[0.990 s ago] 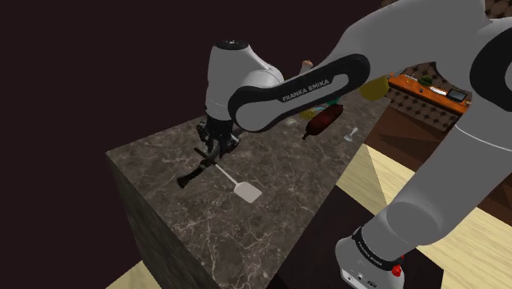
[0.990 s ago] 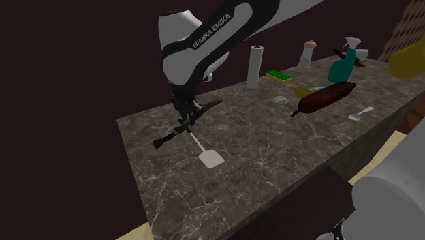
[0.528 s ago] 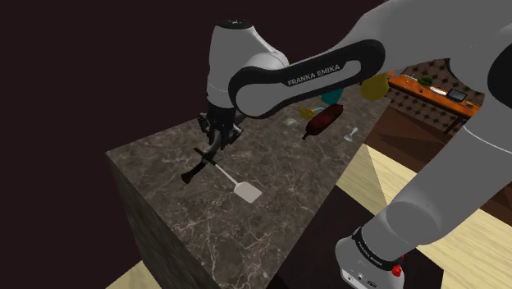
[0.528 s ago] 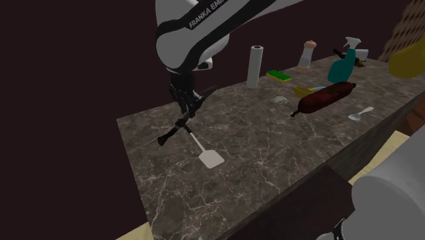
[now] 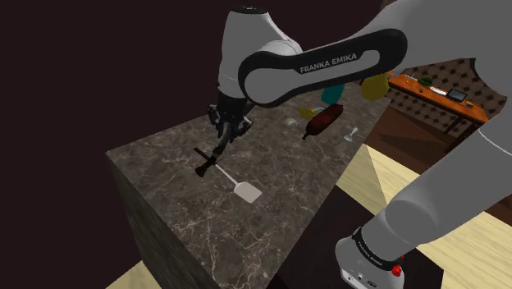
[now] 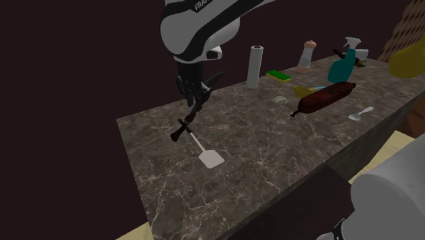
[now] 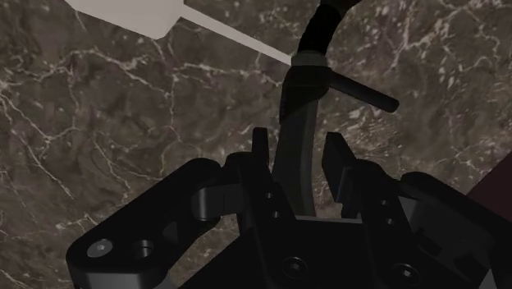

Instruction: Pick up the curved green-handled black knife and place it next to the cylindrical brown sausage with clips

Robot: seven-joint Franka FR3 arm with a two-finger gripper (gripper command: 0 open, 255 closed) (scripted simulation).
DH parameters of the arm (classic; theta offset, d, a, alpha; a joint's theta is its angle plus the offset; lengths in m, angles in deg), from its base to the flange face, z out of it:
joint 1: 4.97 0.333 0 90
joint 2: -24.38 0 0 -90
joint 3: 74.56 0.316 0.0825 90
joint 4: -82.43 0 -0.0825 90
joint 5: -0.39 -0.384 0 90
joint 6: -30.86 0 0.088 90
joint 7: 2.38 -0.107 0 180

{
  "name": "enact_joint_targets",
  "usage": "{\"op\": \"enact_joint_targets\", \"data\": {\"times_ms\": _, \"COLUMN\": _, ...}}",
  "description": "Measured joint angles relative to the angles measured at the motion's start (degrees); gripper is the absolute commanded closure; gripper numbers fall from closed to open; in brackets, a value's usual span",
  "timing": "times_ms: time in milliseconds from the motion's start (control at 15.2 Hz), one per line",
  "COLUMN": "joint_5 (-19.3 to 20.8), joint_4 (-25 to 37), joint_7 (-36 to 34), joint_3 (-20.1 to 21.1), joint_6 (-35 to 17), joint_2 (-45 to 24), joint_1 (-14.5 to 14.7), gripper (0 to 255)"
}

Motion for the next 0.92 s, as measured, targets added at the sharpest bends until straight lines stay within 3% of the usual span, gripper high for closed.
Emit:
{"op": "enact_joint_targets", "data": {"times_ms": 330, "joint_5": -6.6, "joint_4": -8.8, "joint_7": 10.2, "joint_3": -4.5, "joint_6": -1.2, "joint_2": 9.6, "joint_1": -1.8, "gripper": 255}}
{"op": "enact_joint_targets", "data": {"times_ms": 924, "joint_5": -10.9, "joint_4": -20.6, "joint_7": 25.9, "joint_3": -14.8, "joint_6": -2.2, "joint_2": 21.1, "joint_1": -3.8, "gripper": 255}}
